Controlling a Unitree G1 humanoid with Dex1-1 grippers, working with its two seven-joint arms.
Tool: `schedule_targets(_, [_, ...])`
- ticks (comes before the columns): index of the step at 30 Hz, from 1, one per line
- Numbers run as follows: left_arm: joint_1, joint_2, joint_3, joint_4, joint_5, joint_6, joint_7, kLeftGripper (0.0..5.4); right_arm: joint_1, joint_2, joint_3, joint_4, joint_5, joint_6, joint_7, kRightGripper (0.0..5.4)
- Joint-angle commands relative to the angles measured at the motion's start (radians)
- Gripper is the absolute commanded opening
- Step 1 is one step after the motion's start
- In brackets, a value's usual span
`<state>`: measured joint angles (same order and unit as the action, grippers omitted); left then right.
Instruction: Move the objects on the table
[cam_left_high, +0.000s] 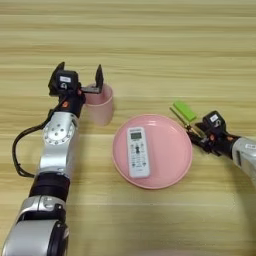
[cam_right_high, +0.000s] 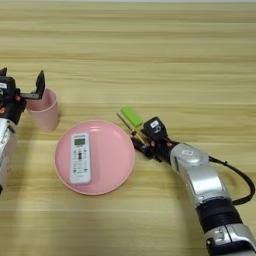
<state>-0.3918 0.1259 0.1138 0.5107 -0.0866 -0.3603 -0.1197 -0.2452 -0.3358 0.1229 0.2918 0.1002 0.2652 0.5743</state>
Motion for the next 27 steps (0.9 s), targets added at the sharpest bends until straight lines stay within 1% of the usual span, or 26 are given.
schedule_targets(1, [-0.012, -0.006, -0.003, -0.006, 0.002, -0.003, -0.001, 5.40, 0.004, -0.007, -0.008, -0.058, 0.000, 0.014, 0.002, 3.09])
schedule_targets(4, [-0.012, -0.006, -0.004, -0.006, 0.002, -0.003, 0.000, 5.40, 0.013, -0.017, -0.016, -0.112, 0.000, 0.024, -0.004, 3.37])
schedule_targets(7, [-0.011, -0.006, -0.004, -0.006, 0.002, -0.004, 0.000, 5.40, 0.022, -0.025, -0.020, -0.156, -0.003, 0.033, -0.008, 3.80])
schedule_targets(12, [-0.011, -0.006, -0.004, -0.008, 0.003, -0.004, 0.000, 5.40, 0.035, -0.044, -0.024, -0.229, -0.020, 0.036, -0.023, 4.31])
schedule_targets(15, [-0.011, -0.006, -0.004, -0.008, 0.002, -0.004, 0.000, 5.40, 0.048, -0.043, -0.017, -0.293, -0.014, 0.055, -0.021, 4.62])
schedule_targets(18, [-0.011, -0.006, -0.004, -0.009, 0.002, -0.003, -0.001, 5.40, 0.065, -0.032, 0.008, -0.362, -0.007, 0.080, -0.014, 4.96])
schedule_targets(21, [-0.011, -0.006, -0.004, -0.010, 0.002, -0.002, -0.001, 5.40, 0.083, -0.015, 0.050, -0.412, -0.006, 0.103, -0.004, 5.20])
schedule_targets(22, [-0.010, -0.007, -0.004, -0.011, 0.002, -0.002, -0.001, 5.40, 0.089, -0.009, 0.065, -0.424, -0.006, 0.110, 0.000, 5.38])
schedule_targets(27, [-0.008, -0.008, -0.005, -0.015, 0.003, -0.001, 0.001, 5.40, 0.097, 0.022, 0.138, -0.456, -0.008, 0.131, 0.018, 5.38])
